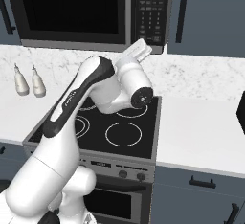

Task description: Open the microwave, place the bowl with waffle inside the microwave, then close the microwave door and turn it on.

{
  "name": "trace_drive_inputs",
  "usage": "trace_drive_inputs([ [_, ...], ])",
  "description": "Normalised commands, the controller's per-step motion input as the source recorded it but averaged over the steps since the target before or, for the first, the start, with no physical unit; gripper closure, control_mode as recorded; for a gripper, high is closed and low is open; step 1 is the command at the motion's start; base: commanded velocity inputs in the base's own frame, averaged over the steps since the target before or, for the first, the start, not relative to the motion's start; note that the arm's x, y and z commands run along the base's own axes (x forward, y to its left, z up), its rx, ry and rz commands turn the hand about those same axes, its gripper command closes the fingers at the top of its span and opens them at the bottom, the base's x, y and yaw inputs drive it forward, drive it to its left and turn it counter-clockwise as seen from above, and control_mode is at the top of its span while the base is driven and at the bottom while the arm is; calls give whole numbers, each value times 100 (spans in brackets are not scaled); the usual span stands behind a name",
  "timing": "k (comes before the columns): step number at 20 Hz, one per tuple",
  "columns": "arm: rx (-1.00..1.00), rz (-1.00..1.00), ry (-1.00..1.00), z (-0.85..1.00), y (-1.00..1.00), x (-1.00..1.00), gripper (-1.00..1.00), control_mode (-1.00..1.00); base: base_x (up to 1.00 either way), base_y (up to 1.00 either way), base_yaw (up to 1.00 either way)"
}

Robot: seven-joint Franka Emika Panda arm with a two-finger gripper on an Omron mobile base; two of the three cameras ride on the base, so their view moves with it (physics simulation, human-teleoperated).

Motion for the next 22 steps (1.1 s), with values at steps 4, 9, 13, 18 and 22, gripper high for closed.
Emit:
trace_drive_inputs([
  [4,0,13,0,-2,10,2,-100,-100,0,0,0],
  [9,0,4,0,0,30,0,-100,-100,0,0,0],
  [13,0,0,1,-2,4,1,-100,-100,0,0,0],
  [18,0,0,0,0,0,20,-100,-100,0,0,0],
  [22,0,0,0,0,-8,27,-100,-100,0,0,0],
])
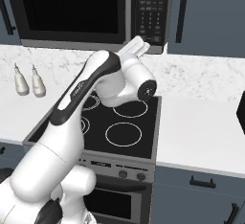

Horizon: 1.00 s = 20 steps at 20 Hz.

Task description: Open the microwave, place the bowl with waffle inside the microwave, then close the microwave door and turn it on.

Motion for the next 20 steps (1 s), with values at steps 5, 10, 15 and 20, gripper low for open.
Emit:
trace_drive_inputs([
  [5,0,1,0,0,-9,26,-100,-100,0,0,0],
  [10,0,1,0,-4,-7,25,-100,-100,0,0,0],
  [15,1,1,0,-7,-11,21,-100,-100,0,0,0],
  [20,0,1,0,-6,-4,25,-100,-100,0,0,0],
])
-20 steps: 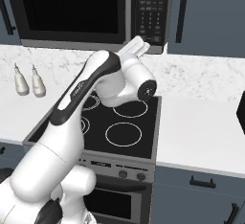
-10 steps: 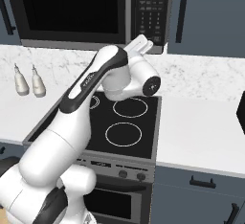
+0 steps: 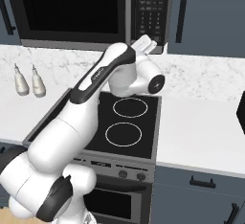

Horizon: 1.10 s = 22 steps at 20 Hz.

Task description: Open the microwave, place the bowl with waffle inside the microwave, then close the microwave door and turn it on.

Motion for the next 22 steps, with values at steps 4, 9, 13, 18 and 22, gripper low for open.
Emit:
trace_drive_inputs([
  [4,0,2,0,-5,-2,26,-100,-100,0,0,0],
  [9,2,2,0,0,-8,23,-100,-100,0,0,0],
  [13,2,2,0,0,-11,22,-100,-100,0,0,0],
  [18,1,3,0,-4,-9,25,-100,-100,0,0,0],
  [22,0,4,0,-14,-7,24,-100,-100,0,0,0],
])
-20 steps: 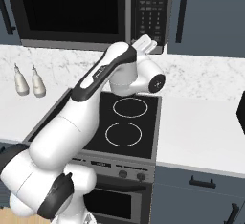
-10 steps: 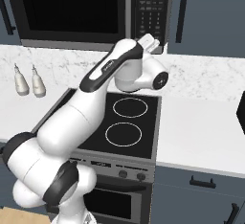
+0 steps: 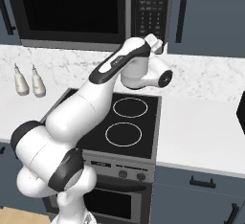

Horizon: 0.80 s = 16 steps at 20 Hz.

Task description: Open the microwave, place the bowl with waffle inside the microwave, then close the microwave door and turn it on.

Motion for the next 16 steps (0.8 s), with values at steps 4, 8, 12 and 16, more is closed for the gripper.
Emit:
trace_drive_inputs([
  [4,1,4,0,-6,-4,30,-100,-100,0,0,0],
  [8,4,4,0,0,-4,30,-100,-100,0,0,0],
  [12,4,4,-1,0,-6,29,-100,-100,0,0,0],
  [16,2,4,0,-9,-1,27,-100,-100,0,0,0],
])
